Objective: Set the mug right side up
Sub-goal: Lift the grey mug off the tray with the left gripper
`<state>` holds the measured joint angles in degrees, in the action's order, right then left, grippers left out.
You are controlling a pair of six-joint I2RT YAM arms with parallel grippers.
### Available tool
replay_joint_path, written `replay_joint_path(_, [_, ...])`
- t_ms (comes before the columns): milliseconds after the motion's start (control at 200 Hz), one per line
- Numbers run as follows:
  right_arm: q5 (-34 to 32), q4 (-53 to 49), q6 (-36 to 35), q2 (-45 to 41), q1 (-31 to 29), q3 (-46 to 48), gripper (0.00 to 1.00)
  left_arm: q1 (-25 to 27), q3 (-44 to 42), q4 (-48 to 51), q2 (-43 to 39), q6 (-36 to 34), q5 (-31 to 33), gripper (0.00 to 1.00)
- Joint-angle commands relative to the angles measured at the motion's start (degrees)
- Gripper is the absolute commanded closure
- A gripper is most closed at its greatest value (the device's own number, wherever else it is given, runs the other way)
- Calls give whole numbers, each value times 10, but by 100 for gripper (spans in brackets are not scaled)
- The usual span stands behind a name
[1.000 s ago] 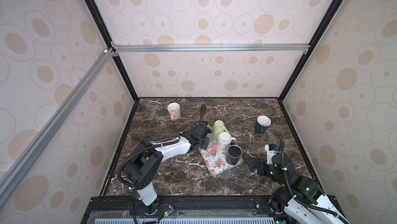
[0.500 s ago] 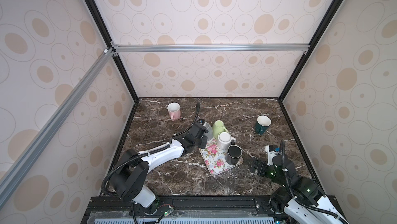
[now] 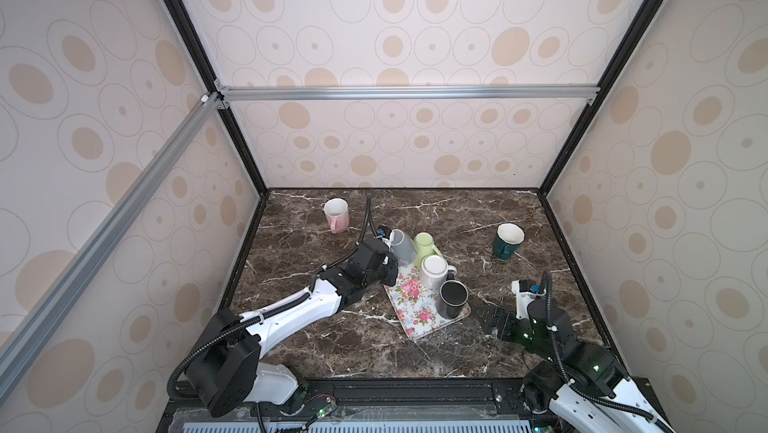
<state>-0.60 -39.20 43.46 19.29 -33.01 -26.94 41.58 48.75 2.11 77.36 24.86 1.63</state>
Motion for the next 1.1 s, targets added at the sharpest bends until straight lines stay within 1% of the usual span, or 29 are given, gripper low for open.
replay_joint_path(0, [12, 15, 13, 2, -2, -8, 0, 2, -3, -86, -31, 10, -26, 100])
replay_joint_path(305, [49, 63, 43, 19, -2, -24, 0, 2, -42, -179, -58, 16, -82, 100])
replay_joint_path(335, [55, 73, 44, 23, -2, -24, 0, 2, -44, -201, -60, 16, -89, 100])
replay_joint_path(470, [72, 114, 55, 54, -2, -29, 0, 0, -30, -223, -56, 15, -105, 100])
replay_joint_path(610, [95, 149, 61, 96, -2, -41, 0, -5, -29, -274, -55, 31, -156, 100])
replay_joint_path(750, [118, 171, 57, 129, -2, -57, 0, -12, -43, -314, -44, 60, -193, 100])
replay_joint_path(850, [119, 176, 57, 147, -2, -66, 0, -15, -53, -344, -35, 83, -210, 100])
replay_joint_path(930, [124, 188, 57, 155, -2, -72, 0, -15, -51, -351, -28, 89, -222, 100])
replay_joint_path(1095, [131, 252, 52, 169, -2, -64, 0, -19, -55, -376, -21, 87, -249, 100])
